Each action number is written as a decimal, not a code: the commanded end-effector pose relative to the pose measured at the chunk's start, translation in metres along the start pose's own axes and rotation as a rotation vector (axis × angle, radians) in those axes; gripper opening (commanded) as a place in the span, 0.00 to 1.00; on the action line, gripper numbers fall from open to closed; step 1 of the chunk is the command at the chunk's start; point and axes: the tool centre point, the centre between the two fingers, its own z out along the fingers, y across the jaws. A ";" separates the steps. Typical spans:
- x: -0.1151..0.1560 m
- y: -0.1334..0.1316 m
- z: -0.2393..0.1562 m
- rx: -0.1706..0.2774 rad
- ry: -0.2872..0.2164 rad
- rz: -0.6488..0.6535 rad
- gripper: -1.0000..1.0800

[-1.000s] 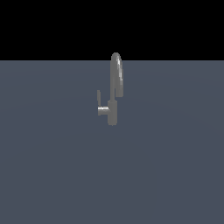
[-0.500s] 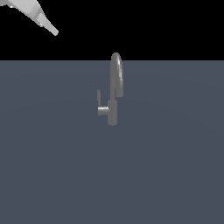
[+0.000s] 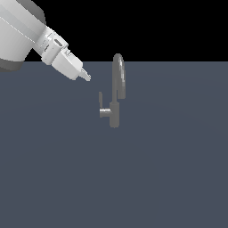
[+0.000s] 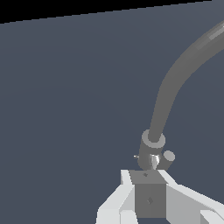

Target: Turn on the faucet by rotating a designated handle.

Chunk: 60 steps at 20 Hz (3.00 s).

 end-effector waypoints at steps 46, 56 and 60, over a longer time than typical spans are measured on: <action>-0.024 0.091 0.076 -0.079 -0.010 0.070 0.00; -0.043 0.107 0.087 -0.067 -0.011 0.070 0.00; -0.055 0.120 0.101 -0.076 -0.010 0.071 0.00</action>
